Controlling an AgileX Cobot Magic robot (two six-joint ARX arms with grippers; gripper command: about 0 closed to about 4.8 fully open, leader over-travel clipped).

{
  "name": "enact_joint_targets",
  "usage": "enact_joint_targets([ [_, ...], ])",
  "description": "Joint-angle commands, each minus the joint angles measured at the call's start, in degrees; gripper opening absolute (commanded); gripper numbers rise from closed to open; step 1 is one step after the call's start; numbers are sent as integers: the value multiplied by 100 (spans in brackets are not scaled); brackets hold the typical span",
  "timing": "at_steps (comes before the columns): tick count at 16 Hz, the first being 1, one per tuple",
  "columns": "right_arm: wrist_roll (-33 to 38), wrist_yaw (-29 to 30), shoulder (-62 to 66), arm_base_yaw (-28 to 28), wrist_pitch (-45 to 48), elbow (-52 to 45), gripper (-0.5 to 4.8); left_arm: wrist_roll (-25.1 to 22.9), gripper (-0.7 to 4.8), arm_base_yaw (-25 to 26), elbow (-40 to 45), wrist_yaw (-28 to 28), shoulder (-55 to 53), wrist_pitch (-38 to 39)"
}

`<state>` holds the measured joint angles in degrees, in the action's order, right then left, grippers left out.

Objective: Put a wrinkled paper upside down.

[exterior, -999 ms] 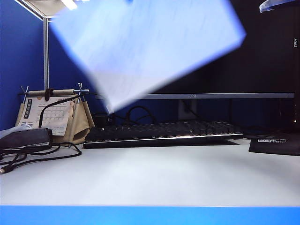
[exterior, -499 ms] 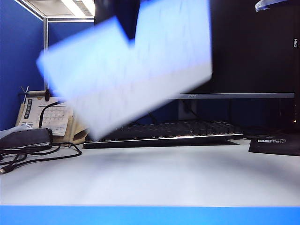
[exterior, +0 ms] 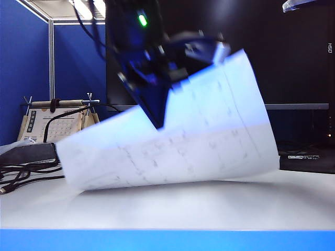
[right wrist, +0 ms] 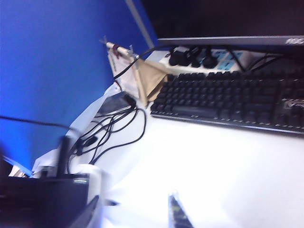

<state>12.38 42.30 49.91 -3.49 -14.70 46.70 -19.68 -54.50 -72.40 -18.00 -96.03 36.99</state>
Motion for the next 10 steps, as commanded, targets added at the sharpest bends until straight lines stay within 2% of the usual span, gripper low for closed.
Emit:
enact_joint_targets([
  [1,4,138,-17,-33,-26,28,180,404,-5,-4,-2,699,-229,-144],
  [3,2,136,-20,-33,-68,28,180,732,-2,-4,-2,1143,-328,-240],
  [4,2,136,-20,-31,-83,28,180,852,41,-4,-2,1300,-339,-319],
  [5,2,136,-22,-31,-136,28,180,1010,237,-4,-2,1552,-339,-411],
  [6,0,133,-20,-31,-155,28,180,1008,333,7,-2,1567,-343,-413],
  [8,0,133,-20,-26,-155,28,180,984,355,7,-2,1547,-409,-411],
  [10,0,136,-22,-26,-157,28,180,1043,462,4,-2,1569,-466,-389],
])
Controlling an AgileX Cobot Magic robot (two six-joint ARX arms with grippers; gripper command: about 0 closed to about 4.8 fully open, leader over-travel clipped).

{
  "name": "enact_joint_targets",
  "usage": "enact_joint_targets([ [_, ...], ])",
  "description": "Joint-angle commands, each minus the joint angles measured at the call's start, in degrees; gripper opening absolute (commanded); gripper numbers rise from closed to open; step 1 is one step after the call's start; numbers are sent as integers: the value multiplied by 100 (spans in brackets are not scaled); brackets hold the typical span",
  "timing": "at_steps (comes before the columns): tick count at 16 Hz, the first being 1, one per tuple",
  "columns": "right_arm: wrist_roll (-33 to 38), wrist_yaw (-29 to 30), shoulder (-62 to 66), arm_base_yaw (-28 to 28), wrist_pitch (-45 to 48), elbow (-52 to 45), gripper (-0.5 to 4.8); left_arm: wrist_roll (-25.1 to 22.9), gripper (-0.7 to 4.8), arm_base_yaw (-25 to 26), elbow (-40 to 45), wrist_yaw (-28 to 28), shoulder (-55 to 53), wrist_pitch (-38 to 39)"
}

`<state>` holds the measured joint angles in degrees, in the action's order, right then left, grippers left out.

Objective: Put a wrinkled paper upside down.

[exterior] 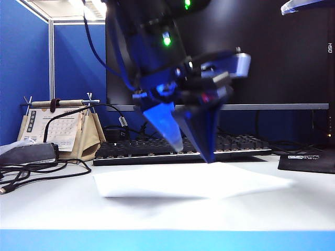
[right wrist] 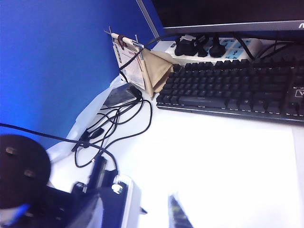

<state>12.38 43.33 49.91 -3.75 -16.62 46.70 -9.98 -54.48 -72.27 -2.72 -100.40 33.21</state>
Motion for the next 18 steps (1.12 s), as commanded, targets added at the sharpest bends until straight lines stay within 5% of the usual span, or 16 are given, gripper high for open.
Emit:
enact_joint_targets([
  [1,0,33,-22,0,24,28,180,225,468,7,-22,74,-4,-9],
  [3,-33,-13,-72,4,0,28,181,903,447,229,-28,647,356,-122],
  [4,-199,-323,-203,11,-129,28,180,1152,386,442,-26,1001,726,-273],
  [6,-879,-1510,-588,20,-745,28,180,1172,273,1019,-26,1154,1847,-374],
  [10,-940,-2013,-745,22,-846,-98,179,1045,172,2011,387,1147,3622,-424],
  [12,-752,-2789,-1176,37,-505,-699,166,1099,171,2168,1233,846,4507,-656],
  [15,-103,-3189,-2218,31,195,-1613,165,1827,172,2168,2605,452,5436,-1523],
  [18,9,-3427,-3620,26,289,-2549,74,2249,172,2168,4105,-289,6164,-2273],
])
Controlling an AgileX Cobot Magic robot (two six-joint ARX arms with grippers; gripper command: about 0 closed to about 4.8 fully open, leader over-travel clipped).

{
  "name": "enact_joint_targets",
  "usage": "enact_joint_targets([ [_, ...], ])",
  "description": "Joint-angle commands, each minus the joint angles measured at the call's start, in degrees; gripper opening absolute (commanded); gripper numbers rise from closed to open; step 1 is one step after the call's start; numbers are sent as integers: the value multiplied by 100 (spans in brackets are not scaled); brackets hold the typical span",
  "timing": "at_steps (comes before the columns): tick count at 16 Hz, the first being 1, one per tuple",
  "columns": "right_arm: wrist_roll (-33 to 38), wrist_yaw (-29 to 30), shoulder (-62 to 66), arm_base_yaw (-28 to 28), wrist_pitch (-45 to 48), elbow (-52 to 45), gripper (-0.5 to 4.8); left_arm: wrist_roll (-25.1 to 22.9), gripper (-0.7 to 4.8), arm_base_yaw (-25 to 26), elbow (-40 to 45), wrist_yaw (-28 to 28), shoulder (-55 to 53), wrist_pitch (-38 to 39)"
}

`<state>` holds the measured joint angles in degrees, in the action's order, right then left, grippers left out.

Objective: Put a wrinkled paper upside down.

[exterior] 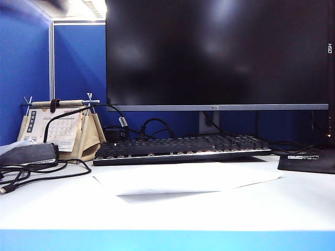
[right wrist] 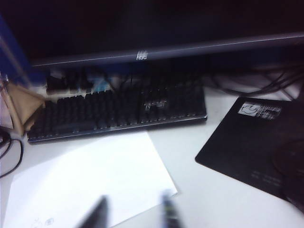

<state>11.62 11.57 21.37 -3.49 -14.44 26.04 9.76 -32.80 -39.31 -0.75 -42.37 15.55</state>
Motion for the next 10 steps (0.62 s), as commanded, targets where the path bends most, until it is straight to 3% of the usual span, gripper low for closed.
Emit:
enact_joint_targets([
  [1,114,-341,-1169,-2,0,-734,71,367,172,0,1145,-614,450,-619],
  [5,529,-723,-2129,-9,-323,-1458,46,1036,171,0,2330,-848,715,-1224],
  [7,529,-828,-2100,-13,-629,-1593,-6,1023,169,0,2664,-942,750,-1646],
  [10,507,-1119,-2120,-11,-643,-1878,-6,997,168,0,3084,-1237,750,-1956],
])
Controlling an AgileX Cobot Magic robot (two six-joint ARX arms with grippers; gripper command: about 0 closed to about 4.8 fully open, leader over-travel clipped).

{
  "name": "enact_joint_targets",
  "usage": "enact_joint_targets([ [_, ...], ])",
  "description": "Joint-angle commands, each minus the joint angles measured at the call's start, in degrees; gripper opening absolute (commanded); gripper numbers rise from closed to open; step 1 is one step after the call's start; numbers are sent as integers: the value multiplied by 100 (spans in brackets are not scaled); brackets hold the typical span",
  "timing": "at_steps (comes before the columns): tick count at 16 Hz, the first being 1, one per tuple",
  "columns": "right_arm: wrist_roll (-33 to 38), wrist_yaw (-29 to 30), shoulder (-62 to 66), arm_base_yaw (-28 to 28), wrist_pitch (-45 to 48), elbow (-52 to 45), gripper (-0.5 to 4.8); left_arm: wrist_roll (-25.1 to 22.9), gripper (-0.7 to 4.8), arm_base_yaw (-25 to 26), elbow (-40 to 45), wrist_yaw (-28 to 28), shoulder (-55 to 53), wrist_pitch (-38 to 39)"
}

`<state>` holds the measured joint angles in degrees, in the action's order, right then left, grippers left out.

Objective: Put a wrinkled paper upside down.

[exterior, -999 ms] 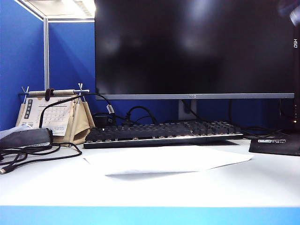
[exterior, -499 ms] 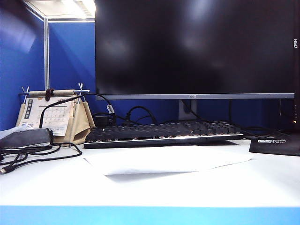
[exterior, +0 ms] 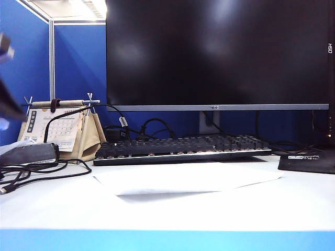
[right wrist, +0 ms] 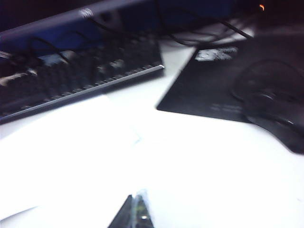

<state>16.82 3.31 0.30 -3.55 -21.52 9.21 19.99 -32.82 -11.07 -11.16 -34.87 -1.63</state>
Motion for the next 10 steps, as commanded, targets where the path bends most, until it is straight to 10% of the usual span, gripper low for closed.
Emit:
enact_joint_targets([
  [1,-13,-345,-13,-2,55,-339,-6,-28,168,2,396,-195,2,-267],
  [10,-33,-474,17,-9,210,-612,-6,-197,120,4,1051,-190,-4,-348],
])
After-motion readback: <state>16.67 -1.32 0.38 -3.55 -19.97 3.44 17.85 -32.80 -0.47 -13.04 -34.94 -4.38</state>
